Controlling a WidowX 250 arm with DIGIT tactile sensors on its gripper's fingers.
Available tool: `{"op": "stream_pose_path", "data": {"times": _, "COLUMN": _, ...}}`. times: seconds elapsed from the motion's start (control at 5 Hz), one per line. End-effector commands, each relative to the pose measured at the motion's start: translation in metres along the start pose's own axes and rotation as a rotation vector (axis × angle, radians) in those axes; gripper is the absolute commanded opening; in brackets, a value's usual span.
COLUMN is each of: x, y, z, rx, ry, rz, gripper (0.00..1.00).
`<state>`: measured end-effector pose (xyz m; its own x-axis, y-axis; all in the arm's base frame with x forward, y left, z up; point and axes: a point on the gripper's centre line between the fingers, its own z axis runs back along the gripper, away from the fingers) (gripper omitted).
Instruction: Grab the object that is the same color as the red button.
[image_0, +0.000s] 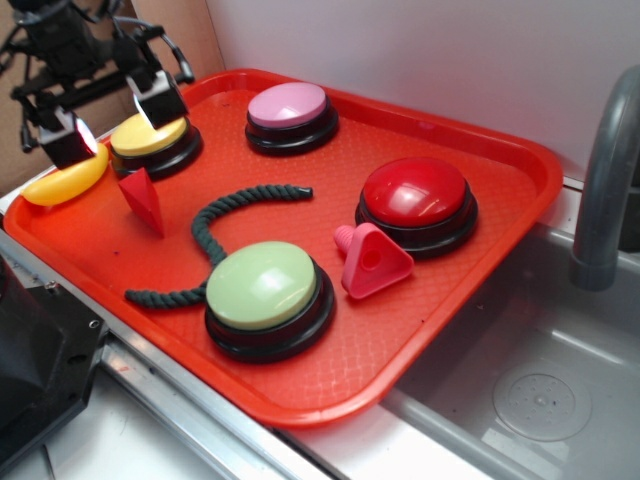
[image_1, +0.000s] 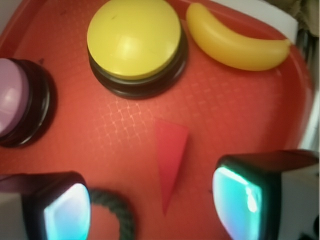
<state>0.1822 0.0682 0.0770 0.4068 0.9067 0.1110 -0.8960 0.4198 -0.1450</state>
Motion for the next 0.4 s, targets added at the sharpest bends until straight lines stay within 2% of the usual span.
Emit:
{"op": "stream_pose_path", "data": {"times": 0.0, "x": 0.004, "y": 0.001, "z": -0.022, "rx": 0.032, "ry": -0.008, "rz": 0.012, "gripper": 1.00}}
{"op": "stream_pose_path", "data": {"times": 0.2, "x": 0.003, "y": 0.005, "z": -0.036, "rx": 0.068, "ry": 0.012, "rz": 0.025, "gripper": 1.00}}
